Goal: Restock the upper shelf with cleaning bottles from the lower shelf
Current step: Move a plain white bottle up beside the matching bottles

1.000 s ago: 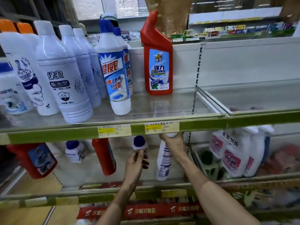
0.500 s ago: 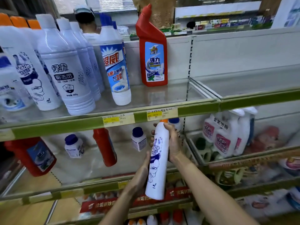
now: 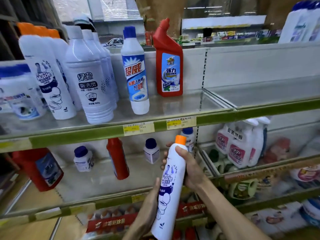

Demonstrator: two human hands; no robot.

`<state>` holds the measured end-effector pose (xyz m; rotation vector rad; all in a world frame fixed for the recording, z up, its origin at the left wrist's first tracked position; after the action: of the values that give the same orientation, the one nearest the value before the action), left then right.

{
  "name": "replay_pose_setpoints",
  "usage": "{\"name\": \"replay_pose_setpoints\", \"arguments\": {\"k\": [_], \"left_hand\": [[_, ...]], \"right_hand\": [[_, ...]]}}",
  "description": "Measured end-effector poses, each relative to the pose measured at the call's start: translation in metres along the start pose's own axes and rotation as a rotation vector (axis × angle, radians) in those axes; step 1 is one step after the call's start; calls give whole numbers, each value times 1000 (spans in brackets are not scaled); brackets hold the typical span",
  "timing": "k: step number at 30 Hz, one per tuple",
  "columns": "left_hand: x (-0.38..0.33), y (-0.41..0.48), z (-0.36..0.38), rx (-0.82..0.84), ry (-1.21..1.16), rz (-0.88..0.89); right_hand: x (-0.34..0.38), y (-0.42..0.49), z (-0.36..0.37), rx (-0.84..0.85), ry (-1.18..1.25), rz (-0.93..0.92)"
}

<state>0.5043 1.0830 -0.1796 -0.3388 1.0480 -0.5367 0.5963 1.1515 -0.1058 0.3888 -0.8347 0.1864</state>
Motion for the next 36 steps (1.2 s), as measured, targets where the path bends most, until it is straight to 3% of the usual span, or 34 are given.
{"name": "replay_pose_setpoints", "arguments": {"k": [8,16,27,36], "left_hand": [[-75,-57,1,3,129,325],[-178,-110,-1,-72,165,622],[-271,-174,-66,-452,384,950],[-347,-183,-113,-571,688,983]], "right_hand": [[54,31,107,270,-27,-121],[103,93,213,179,-231,-263],[94,146,330,226,-404,-378],[68,211,393,193,-593,-483]]}}
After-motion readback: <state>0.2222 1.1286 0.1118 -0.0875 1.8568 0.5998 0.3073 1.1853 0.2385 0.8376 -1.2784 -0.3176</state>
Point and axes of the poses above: each hand's wrist, its own y-axis towards the middle knuckle, its own z-axis out of the palm, x = y × z, the point moved 6 cm from there along y, towards the middle knuckle, and after that the axes turned 12 degrees about -z, right-handed, at the moved point
